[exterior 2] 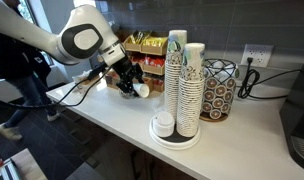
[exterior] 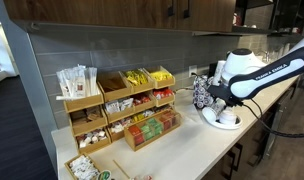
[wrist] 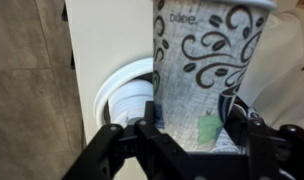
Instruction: Pick up the paper cup to the left and put it in the paper cup to the right, turn both paper cups upside down and stack them on the left stack of upside down paper cups
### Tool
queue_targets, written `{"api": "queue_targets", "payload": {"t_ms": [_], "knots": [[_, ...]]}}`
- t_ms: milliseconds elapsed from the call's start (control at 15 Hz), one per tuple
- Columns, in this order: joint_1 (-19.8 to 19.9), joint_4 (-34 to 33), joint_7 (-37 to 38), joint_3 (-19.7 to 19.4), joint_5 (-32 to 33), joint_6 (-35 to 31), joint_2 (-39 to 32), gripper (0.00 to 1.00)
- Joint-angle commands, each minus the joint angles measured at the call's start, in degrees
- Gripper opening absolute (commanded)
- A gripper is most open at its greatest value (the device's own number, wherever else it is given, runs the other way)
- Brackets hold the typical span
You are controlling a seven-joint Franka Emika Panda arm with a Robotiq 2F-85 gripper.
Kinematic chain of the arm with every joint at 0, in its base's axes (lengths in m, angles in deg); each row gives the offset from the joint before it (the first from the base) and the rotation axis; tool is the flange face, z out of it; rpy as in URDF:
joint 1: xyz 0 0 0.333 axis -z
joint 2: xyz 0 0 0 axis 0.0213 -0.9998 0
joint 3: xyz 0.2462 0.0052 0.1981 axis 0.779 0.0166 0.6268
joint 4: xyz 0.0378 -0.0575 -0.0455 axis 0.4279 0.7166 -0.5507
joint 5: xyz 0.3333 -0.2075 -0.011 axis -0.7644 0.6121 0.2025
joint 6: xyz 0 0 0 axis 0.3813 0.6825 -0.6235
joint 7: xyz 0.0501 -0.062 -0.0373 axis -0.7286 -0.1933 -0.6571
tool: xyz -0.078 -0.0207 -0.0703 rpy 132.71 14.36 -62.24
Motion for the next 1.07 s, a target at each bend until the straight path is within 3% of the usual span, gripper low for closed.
{"api": "queue_targets", "payload": {"t_ms": [0, 200, 467, 533, 733, 800, 1000], "knots": [[3.84, 1.41, -4.78, 1.23, 7.64, -3.46, 4.36, 0.42], [5.82, 2.21, -11.88, 1.06, 10.57, -7.02, 7.96, 0.42], [6.99, 4.43, -24.76, 0.76, 8.65, -14.54, 12.7, 0.42], [4.57, 5.07, -26.39, -1.83, 10.38, -16.48, 13.75, 0.42], [3.64, 6.57, -34.1, -4.12, 10.8, -23.87, 15.91, 0.42], [4.9, 4.02, -30.67, -1.86, 9.14, -20.15, 13.43, 0.67], [4.54, 5.11, -33.64, -3.0, 9.25, -22.64, 14.9, 0.67]]}}
